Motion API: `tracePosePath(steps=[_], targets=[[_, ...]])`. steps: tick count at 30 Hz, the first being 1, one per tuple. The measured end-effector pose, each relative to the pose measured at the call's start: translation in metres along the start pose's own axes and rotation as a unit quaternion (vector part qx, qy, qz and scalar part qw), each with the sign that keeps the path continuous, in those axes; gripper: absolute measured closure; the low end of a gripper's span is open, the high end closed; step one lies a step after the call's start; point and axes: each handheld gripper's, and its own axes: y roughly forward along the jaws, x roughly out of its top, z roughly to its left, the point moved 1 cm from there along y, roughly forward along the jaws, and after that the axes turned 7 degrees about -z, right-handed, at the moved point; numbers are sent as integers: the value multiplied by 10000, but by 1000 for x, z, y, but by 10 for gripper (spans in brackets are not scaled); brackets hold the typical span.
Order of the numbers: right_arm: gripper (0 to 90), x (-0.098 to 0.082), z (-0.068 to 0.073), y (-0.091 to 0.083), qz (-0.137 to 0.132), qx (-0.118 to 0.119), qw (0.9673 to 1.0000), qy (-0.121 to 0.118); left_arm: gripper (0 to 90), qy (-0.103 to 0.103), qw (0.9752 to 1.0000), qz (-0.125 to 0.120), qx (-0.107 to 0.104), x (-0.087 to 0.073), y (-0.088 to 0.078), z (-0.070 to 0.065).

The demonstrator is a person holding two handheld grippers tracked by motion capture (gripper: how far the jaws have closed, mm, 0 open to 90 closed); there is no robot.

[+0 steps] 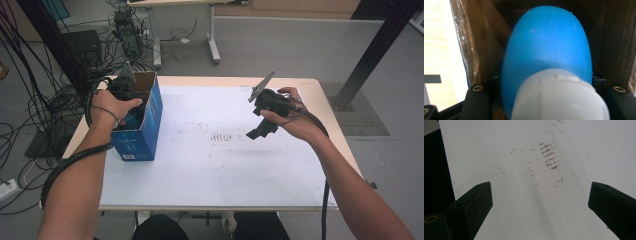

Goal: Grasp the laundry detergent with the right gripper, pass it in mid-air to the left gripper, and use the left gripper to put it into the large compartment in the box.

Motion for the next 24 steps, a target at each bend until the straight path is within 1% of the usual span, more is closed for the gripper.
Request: tracePosePath(steps=[11,24], targets=[[57,3,-1,-4,-12,-41,10000,-30,371,2,10000,-27,-15,-1,0,1],[57,2,-2,-4,10,-62,10000,-34,371,-5,10000,-44,-1,-1,1,0]])
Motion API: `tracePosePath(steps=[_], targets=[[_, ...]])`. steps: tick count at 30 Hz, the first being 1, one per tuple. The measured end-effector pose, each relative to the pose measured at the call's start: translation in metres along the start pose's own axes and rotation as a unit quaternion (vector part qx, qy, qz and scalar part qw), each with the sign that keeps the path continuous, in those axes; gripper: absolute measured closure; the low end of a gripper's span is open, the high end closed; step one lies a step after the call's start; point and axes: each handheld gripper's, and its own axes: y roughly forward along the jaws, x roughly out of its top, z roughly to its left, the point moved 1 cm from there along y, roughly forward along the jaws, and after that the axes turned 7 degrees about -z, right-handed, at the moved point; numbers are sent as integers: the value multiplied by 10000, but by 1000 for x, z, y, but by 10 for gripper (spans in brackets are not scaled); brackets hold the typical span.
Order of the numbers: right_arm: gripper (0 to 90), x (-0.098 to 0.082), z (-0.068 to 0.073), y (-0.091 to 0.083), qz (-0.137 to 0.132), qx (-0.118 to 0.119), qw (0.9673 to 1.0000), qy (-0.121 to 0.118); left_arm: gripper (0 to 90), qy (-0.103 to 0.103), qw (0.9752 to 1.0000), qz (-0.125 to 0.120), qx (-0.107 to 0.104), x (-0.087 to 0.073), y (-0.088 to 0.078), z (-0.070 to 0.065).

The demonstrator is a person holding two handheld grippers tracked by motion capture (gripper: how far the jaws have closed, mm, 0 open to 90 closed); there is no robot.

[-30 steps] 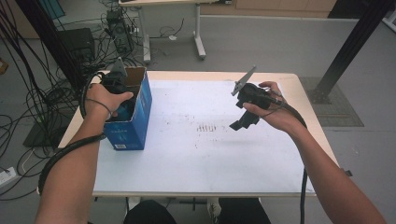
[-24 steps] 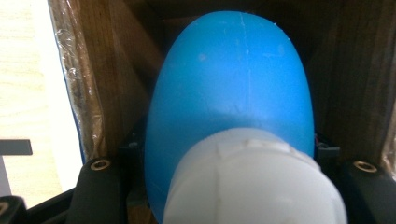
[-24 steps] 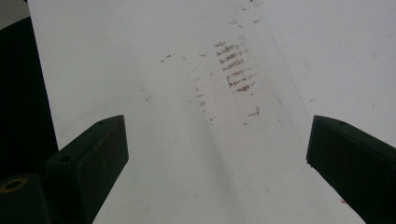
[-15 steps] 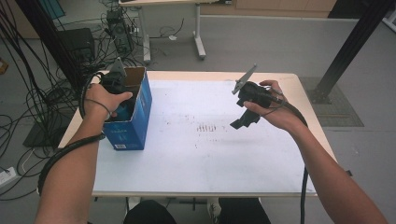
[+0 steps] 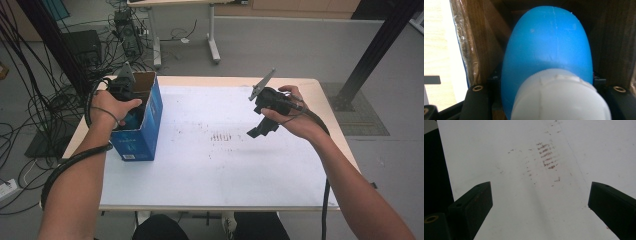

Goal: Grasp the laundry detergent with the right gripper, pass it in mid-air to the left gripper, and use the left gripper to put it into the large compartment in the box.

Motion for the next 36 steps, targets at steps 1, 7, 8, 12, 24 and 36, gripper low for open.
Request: tracePosePath(steps=[1,7,8,12,24,36], targets=[[57,0,0,-1,-10,-12,10000,11,371,1,10000,0,5,0,0,0],[57,-1,-1,-3,-28,-31,10000,16,372,10,10000,3,22,0,0,-1],[57,-1,-1,-4,-26,-37,10000,18,371,11,10000,4,22,0,0,-1],[57,-3,-1,-5,-3,-52,10000,21,372,25,10000,-2,34,0,0,-2],[57,-3,-2,-5,-22,-75,10000,19,371,2,10000,-18,13,0,0,0],[57,-1,-3,-5,-6,-96,10000,8,372,24,10000,-15,4,0,1,0]])
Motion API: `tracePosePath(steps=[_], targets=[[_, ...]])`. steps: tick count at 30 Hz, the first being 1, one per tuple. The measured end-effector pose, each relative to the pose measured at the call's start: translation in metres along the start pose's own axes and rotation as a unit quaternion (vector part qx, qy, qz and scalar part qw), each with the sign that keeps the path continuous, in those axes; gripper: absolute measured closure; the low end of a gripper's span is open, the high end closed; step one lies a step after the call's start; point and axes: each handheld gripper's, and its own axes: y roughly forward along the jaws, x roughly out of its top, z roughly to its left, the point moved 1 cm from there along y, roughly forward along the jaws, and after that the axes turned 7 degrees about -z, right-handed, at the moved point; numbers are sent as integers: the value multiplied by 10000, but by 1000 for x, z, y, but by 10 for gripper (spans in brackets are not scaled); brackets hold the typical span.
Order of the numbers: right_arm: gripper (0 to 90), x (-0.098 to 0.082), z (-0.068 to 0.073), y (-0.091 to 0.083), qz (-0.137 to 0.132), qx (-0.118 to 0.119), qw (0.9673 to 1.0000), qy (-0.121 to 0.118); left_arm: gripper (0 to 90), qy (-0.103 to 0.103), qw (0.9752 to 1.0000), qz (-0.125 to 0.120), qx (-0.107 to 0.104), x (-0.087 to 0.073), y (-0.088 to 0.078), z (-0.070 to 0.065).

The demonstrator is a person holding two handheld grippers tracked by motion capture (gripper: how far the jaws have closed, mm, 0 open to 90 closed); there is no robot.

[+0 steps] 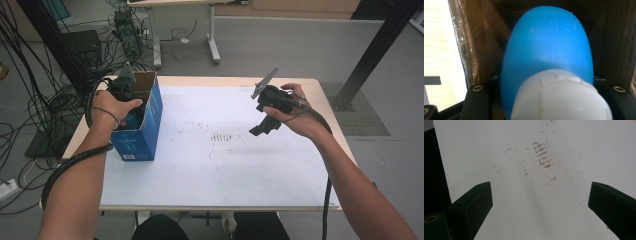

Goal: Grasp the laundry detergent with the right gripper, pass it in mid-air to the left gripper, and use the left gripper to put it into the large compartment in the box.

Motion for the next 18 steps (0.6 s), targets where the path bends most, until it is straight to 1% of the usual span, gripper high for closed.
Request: tracePosePath(steps=[8,18], targets=[[57,-1,-1,0,-9,-28,10000,27,372,5,10000,-14,-5,0,0,0],[57,-1,-1,0,32,-5,10000,9,371,7,10000,-20,-3,0,0,0]])
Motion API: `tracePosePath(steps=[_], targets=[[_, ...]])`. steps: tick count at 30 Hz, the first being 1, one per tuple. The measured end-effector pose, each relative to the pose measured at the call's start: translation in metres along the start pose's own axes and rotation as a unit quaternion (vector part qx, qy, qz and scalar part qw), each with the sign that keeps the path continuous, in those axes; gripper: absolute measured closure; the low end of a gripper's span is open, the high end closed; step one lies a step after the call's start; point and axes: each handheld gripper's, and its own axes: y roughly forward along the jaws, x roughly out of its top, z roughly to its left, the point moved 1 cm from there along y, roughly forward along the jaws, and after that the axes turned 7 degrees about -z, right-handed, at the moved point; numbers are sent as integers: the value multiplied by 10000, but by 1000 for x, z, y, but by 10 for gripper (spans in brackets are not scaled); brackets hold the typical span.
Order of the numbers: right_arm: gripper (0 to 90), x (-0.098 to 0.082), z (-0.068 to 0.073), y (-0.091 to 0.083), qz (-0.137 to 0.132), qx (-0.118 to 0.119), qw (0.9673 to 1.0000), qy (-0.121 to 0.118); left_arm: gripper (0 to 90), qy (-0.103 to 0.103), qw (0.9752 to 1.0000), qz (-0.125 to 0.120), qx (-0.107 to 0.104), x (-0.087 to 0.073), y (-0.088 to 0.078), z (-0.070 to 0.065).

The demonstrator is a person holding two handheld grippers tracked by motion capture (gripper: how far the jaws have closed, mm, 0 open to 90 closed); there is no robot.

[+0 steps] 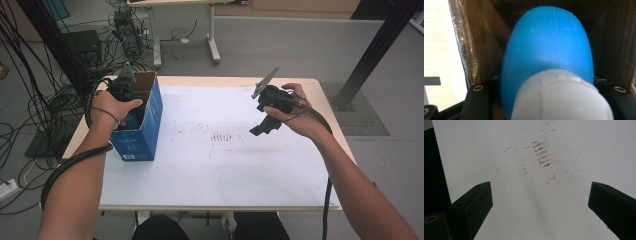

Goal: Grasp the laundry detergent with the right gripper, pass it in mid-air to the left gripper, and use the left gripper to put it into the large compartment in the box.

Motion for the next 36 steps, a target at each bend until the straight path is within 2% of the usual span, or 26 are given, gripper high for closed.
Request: tracePosePath(steps=[36], targets=[[57,-1,-1,-4,31,-47,10000,-20,372,19,10000,15,23,0,0,-1]])
